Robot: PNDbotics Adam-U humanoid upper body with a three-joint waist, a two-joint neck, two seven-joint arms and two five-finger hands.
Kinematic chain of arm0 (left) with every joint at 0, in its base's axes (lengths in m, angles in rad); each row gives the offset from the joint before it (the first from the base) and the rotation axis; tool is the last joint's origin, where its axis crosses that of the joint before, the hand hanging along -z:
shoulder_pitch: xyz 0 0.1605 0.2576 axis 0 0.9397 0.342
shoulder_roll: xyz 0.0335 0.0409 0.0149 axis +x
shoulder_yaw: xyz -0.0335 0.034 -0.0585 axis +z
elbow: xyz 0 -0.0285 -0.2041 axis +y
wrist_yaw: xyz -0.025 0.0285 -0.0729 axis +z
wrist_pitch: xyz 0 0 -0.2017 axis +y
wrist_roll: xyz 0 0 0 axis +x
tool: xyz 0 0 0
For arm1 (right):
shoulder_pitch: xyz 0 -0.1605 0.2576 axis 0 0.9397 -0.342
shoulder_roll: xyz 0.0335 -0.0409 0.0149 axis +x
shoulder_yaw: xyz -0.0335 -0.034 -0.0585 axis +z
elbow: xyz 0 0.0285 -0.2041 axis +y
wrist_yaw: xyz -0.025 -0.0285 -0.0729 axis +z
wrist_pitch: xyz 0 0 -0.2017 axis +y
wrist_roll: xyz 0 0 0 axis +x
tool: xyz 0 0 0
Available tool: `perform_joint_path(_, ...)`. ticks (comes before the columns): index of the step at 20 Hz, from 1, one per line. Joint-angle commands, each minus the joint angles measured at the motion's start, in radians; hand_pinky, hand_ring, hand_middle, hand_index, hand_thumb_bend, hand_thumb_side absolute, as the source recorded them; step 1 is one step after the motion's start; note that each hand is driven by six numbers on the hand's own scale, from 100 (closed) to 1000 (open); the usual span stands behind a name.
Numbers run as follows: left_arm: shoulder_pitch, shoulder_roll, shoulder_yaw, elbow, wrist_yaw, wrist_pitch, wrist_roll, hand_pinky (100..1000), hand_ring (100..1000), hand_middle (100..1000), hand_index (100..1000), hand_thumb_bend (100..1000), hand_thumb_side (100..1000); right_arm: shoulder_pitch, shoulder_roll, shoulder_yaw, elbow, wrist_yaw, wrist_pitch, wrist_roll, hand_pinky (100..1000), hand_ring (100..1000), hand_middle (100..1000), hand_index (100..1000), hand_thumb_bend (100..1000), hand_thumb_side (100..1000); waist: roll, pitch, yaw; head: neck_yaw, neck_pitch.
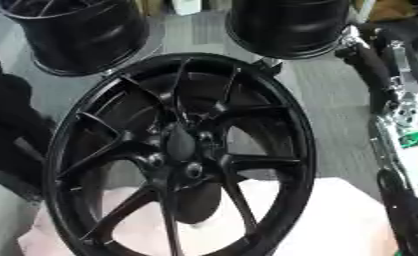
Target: Pull the pin out of the wheel hub.
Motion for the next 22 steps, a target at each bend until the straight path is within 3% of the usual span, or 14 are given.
perform_joint_path(1, 0.0, 0.02, 0.036, 0.0, 0.028, 0.02, 0.011, 838, 824, 858, 937, 723, 503, -0.017, -0.013, -0.003, -0.014, -0.003, -0.002, 0.0, 802, 647, 607, 720, 100, 504, 0.0, -0.024, 0.0, -0.003, -0.001)
perform_joint_path(3, -0.007, 0.019, 0.042, 0.0, 0.039, 0.037, 0.023, 847, 834, 855, 946, 813, 721, -0.016, -0.012, -0.002, -0.014, -0.003, -0.002, 0.0, 802, 647, 607, 720, 100, 504, 0.0, -0.025, 0.001, -0.001, 0.001)
perform_joint_path(4, -0.013, 0.019, 0.048, -0.002, 0.038, 0.045, 0.035, 847, 834, 853, 947, 828, 746, -0.016, -0.012, -0.003, -0.014, -0.003, -0.002, 0.0, 802, 647, 607, 720, 100, 504, 0.0, -0.025, 0.001, 0.0, 0.001)
perform_joint_path(5, -0.017, 0.019, 0.05, -0.005, 0.037, 0.05, 0.049, 846, 833, 848, 944, 897, 869, -0.016, -0.012, -0.003, -0.014, -0.004, -0.002, 0.0, 802, 647, 607, 720, 100, 504, 0.0, -0.025, 0.001, 0.001, 0.001)
perform_joint_path(6, -0.024, 0.018, 0.057, -0.008, 0.031, 0.057, 0.064, 841, 828, 838, 930, 903, 939, -0.017, -0.012, -0.004, -0.015, -0.004, -0.003, -0.001, 802, 647, 607, 720, 100, 503, 0.0, -0.026, 0.001, 0.001, 0.004)
perform_joint_path(7, -0.032, 0.015, 0.067, -0.012, 0.028, 0.063, 0.08, 834, 822, 825, 907, 862, 955, -0.017, -0.012, -0.005, -0.015, -0.004, -0.003, -0.002, 802, 647, 607, 720, 100, 504, 0.0, -0.025, 0.001, 0.0, 0.006)
perform_joint_path(8, -0.042, 0.009, 0.08, -0.019, 0.029, 0.069, 0.095, 825, 814, 808, 869, 745, 973, -0.016, -0.012, -0.005, -0.015, -0.005, -0.003, -0.003, 802, 647, 607, 720, 100, 504, 0.0, -0.026, 0.002, -0.003, 0.007)
perform_joint_path(12, -0.051, -0.002, 0.092, -0.04, 0.057, 0.093, 0.163, 825, 814, 808, 869, 745, 973, -0.016, -0.012, -0.006, -0.015, -0.005, -0.003, -0.004, 802, 647, 607, 720, 100, 504, 0.001, -0.025, 0.003, -0.006, 0.009)
perform_joint_path(13, -0.061, -0.013, 0.101, -0.052, 0.069, 0.089, 0.179, 811, 813, 784, 753, 610, 600, -0.014, -0.002, -0.001, -0.014, -0.009, -0.001, 0.0, 802, 646, 607, 719, 100, 504, -0.009, -0.034, -0.007, 0.011, 0.025)
perform_joint_path(17, -0.161, -0.113, 0.2, -0.153, 0.135, 0.047, 0.25, 785, 795, 783, 757, 596, 568, -0.024, 0.039, 0.003, -0.016, -0.018, -0.003, 0.005, 802, 646, 606, 719, 100, 503, -0.046, -0.032, -0.029, 0.042, 0.037)
perform_joint_path(22, -0.237, -0.255, 0.324, -0.18, 0.222, 0.084, 0.338, 769, 776, 781, 764, 597, 574, -0.038, 0.052, 0.002, -0.022, -0.024, -0.007, 0.003, 802, 646, 607, 719, 100, 498, -0.061, -0.021, -0.037, 0.045, 0.021)
